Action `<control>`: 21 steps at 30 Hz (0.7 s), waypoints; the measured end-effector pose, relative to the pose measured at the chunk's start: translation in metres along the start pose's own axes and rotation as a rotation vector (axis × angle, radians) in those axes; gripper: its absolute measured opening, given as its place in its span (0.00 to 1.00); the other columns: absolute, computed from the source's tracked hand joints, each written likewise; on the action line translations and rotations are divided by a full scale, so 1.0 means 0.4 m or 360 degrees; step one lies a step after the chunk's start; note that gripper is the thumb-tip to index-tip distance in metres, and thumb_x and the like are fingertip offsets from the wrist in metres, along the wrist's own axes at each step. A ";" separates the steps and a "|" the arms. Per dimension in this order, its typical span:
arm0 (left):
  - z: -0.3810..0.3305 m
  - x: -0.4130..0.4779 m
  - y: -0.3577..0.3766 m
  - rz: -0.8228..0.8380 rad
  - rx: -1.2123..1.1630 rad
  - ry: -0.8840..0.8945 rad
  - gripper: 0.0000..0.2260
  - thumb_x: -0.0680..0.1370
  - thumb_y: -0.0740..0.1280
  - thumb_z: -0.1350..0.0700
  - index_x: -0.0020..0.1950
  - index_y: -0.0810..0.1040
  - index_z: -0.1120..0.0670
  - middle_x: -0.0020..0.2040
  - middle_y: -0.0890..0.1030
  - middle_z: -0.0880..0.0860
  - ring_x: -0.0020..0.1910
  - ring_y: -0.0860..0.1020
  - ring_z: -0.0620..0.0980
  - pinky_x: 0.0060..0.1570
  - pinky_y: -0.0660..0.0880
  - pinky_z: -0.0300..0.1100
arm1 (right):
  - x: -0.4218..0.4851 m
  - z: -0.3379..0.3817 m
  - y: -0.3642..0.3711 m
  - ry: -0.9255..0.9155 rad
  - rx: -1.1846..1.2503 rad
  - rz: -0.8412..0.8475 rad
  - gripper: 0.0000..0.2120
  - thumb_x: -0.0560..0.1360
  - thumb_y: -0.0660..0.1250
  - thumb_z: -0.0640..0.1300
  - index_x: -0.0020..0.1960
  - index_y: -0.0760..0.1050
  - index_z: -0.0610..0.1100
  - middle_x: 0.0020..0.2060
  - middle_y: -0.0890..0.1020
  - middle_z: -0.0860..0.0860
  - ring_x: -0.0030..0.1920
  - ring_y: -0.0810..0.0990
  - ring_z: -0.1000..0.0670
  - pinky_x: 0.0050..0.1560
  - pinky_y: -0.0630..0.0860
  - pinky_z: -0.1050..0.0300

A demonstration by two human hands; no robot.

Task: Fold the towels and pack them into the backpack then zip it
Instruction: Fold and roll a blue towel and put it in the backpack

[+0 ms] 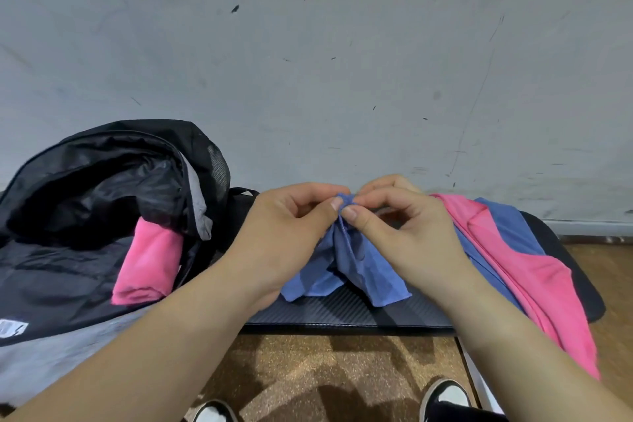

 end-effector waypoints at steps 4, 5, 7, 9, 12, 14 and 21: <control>-0.001 -0.003 0.001 0.0021 0.0055 -0.0037 0.08 0.83 0.69 0.59 0.55 0.88 0.52 0.48 0.90 0.51 0.49 0.88 0.49 0.44 0.80 0.35 | 0.000 -0.011 -0.005 0.0103 0.0131 -0.0040 0.03 0.73 0.79 0.38 0.43 0.87 0.44 0.42 0.86 0.46 0.45 0.85 0.42 0.51 0.82 0.45; 0.000 -0.003 0.001 0.0023 0.0076 -0.0040 0.08 0.84 0.69 0.58 0.54 0.88 0.50 0.48 0.90 0.52 0.51 0.87 0.54 0.47 0.82 0.40 | 0.000 -0.012 -0.005 0.0120 0.0132 -0.0050 0.02 0.72 0.79 0.38 0.43 0.87 0.43 0.41 0.86 0.45 0.44 0.85 0.40 0.50 0.82 0.43; 0.005 -0.002 0.001 0.0030 0.0099 -0.0039 0.09 0.84 0.68 0.58 0.52 0.89 0.49 0.49 0.89 0.56 0.53 0.86 0.60 0.57 0.82 0.55 | -0.001 -0.015 -0.003 0.0161 0.0138 -0.0053 0.04 0.71 0.80 0.39 0.42 0.86 0.44 0.40 0.86 0.41 0.40 0.83 0.38 0.46 0.81 0.42; 0.007 -0.001 0.004 0.0056 0.0091 -0.0058 0.10 0.84 0.68 0.59 0.52 0.89 0.48 0.52 0.88 0.61 0.54 0.84 0.65 0.64 0.77 0.64 | -0.001 -0.026 -0.002 0.0240 0.0215 -0.0046 0.06 0.70 0.81 0.40 0.40 0.84 0.46 0.39 0.84 0.35 0.37 0.78 0.42 0.42 0.79 0.44; 0.009 -0.002 0.010 0.0150 -0.0047 -0.0100 0.07 0.81 0.71 0.58 0.53 0.89 0.52 0.52 0.88 0.59 0.60 0.83 0.66 0.66 0.78 0.62 | -0.001 -0.050 0.000 0.0357 0.0369 -0.0038 0.07 0.70 0.81 0.41 0.40 0.83 0.48 0.40 0.84 0.36 0.39 0.79 0.44 0.43 0.78 0.47; 0.000 -0.009 0.016 0.0204 -0.0053 -0.0064 0.06 0.79 0.75 0.60 0.55 0.88 0.55 0.51 0.89 0.56 0.57 0.86 0.59 0.60 0.81 0.51 | -0.003 -0.056 0.004 0.0384 0.0389 -0.0031 0.07 0.69 0.81 0.45 0.41 0.83 0.48 0.39 0.84 0.37 0.39 0.78 0.45 0.42 0.77 0.49; -0.018 -0.015 -0.021 0.0077 0.0034 0.0004 0.06 0.75 0.76 0.67 0.47 0.87 0.56 0.44 0.89 0.55 0.43 0.86 0.48 0.43 0.81 0.36 | -0.011 -0.083 0.036 0.0508 0.0195 0.0340 0.24 0.81 0.62 0.59 0.45 0.83 0.39 0.40 0.83 0.42 0.44 0.79 0.52 0.52 0.77 0.54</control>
Point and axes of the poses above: each hand's wrist, its own x-axis towards the middle knuckle, its own y-axis out of the palm, z = x × y, the point moved 8 cm from there along x, towards the middle knuckle
